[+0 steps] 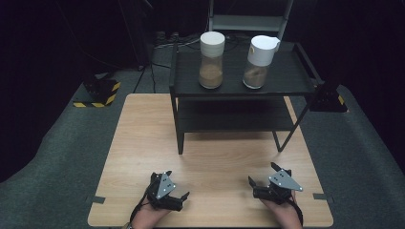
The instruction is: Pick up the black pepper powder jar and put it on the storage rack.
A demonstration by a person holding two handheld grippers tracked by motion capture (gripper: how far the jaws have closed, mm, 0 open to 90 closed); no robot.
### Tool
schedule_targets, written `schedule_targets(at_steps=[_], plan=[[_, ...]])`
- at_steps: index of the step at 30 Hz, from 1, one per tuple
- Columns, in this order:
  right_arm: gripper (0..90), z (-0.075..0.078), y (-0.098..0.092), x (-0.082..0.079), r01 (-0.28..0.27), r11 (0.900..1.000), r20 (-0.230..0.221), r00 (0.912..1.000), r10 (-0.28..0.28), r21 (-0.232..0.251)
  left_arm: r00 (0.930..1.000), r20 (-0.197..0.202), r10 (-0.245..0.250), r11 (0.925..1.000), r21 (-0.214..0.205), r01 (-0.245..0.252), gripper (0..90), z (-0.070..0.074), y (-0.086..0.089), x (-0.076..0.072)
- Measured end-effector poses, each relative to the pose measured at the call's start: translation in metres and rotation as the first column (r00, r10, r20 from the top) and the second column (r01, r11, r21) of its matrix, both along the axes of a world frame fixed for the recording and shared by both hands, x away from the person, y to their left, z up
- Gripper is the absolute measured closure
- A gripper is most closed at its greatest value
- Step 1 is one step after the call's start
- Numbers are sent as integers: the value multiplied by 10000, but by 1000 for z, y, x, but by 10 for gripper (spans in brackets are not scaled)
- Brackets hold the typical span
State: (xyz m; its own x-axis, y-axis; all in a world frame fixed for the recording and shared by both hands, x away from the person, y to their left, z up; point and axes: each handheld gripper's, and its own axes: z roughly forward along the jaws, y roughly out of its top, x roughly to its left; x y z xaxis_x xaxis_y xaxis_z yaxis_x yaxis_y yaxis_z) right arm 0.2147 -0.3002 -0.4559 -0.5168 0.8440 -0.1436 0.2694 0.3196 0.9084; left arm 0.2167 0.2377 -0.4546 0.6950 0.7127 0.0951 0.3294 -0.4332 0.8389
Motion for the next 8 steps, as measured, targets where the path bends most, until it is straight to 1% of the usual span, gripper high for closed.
schedule_targets(at_steps=[3, 8], plan=[[0, -3, 0, -1, 64, 9999, -103, 9999, -65, -125, 10000, -4, -2, 10000, -16, 2, 10, 0, 0, 0], [0, -5, 3, -4, 32, 9993, 57, 10000, -30, -365, 10000, -14, -16, 10000, -29, 15, 10, 0, 1, 0]])
